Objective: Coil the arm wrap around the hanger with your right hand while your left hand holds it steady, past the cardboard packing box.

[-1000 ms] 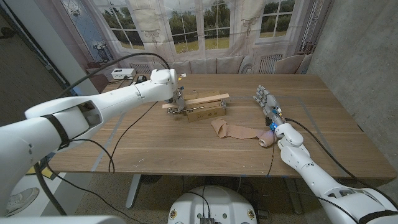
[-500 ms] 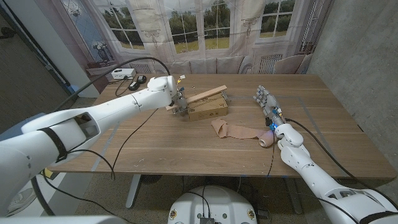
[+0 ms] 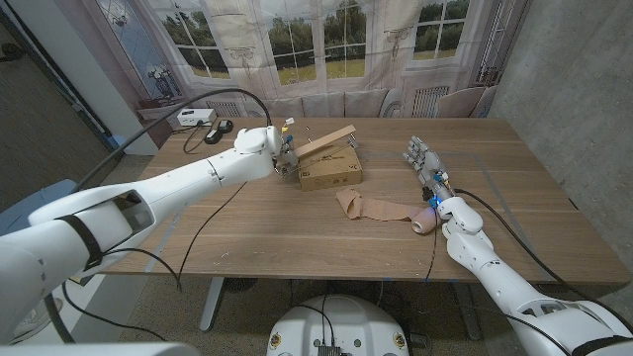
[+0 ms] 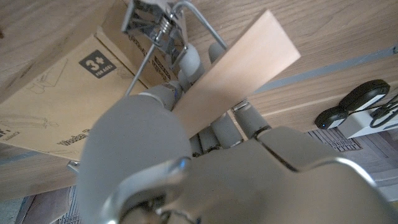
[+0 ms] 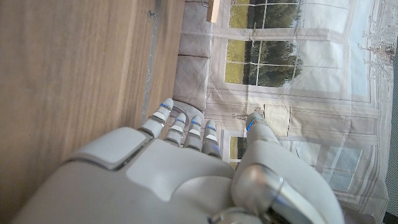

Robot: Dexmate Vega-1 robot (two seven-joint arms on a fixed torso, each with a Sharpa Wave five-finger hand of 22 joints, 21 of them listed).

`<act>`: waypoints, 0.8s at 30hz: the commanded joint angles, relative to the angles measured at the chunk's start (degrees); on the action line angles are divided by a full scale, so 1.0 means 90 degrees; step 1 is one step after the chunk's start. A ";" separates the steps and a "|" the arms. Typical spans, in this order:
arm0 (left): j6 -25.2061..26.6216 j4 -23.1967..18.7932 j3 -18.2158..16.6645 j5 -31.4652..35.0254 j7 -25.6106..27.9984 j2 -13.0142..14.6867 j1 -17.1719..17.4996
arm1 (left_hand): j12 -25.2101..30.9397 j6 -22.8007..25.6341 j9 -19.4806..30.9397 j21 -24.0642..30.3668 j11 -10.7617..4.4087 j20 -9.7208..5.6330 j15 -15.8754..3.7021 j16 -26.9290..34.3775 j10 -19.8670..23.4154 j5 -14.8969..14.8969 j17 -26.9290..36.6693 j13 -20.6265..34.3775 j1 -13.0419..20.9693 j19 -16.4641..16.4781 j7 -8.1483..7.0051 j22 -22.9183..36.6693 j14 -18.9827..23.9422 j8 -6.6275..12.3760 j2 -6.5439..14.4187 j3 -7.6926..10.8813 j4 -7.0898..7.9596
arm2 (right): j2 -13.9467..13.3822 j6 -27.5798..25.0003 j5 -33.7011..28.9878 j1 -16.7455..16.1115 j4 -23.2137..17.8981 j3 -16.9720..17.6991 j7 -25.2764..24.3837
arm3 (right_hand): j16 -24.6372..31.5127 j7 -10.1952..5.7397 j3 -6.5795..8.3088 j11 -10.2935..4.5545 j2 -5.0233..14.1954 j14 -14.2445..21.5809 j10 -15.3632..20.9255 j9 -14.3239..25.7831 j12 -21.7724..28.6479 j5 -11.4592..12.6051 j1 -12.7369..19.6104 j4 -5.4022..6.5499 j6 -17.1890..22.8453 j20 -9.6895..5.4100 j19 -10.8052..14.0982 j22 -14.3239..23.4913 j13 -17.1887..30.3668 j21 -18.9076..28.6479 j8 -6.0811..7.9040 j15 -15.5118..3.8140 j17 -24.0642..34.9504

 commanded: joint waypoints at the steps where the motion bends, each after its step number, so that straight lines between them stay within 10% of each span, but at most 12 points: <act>1: 0.0012 -0.0478 -0.0081 0.0413 0.0490 0.0181 0.0281 | 0.0417 0.0139 0.0238 0.0518 -0.0020 -0.0362 -0.0114 0.0288 0.0234 0.0142 0.0571 0.0652 -0.0381 -0.0009 -0.0023 0.0294 0.0395 0.0042 0.0027 0.0039 0.0155 | 0.0004 0.0012 0.0010 0.0025 0.0018 -0.0002 0.0054 | 0.0009 -0.0010 -0.0034 -0.0012 0.0005 0.0023 0.0060 0.0031 0.0046 -0.0005 -0.0001 -0.0007 0.0043 -0.0005 0.0041 0.0032 0.0006 -0.0020 0.0039 -0.0026 0.0024; 9: -0.0285 -0.0880 -0.0438 0.0502 0.0978 0.0402 0.0642 | 0.1607 0.0838 0.0875 0.1063 -0.0136 -0.0376 -0.0050 0.1056 0.0735 0.0575 0.1989 0.1510 -0.1368 0.0167 0.0184 0.0534 0.0658 0.0567 -0.0419 0.0054 0.0854 | -0.0010 0.0011 -0.0002 -0.0043 -0.0087 0.0000 -0.0002 | 0.0008 -0.0011 -0.0034 -0.0010 0.0009 0.0026 0.0060 0.0031 0.0045 -0.0005 0.0000 -0.0007 0.0045 0.0001 0.0044 0.0032 0.0006 -0.0028 0.0039 -0.0029 0.0024; 24: -0.0730 -0.1311 -0.0360 0.1972 0.2033 0.0671 0.1211 | 0.2964 0.0751 0.2123 0.1234 -0.0295 -0.0399 -0.0033 0.1269 0.0861 0.1247 0.2103 0.1521 -0.2371 0.0481 0.0322 0.0889 0.0927 0.1529 -0.0495 0.0116 0.0857 | -0.0142 -0.0048 -0.0182 -0.0403 -0.0694 -0.0073 -0.0463 | 0.0006 -0.0008 -0.0034 -0.0007 0.0013 0.0028 0.0065 0.0031 0.0044 -0.0004 0.0002 -0.0008 0.0054 -0.0011 0.0057 0.0033 0.0007 -0.0040 0.0042 -0.0035 0.0024</act>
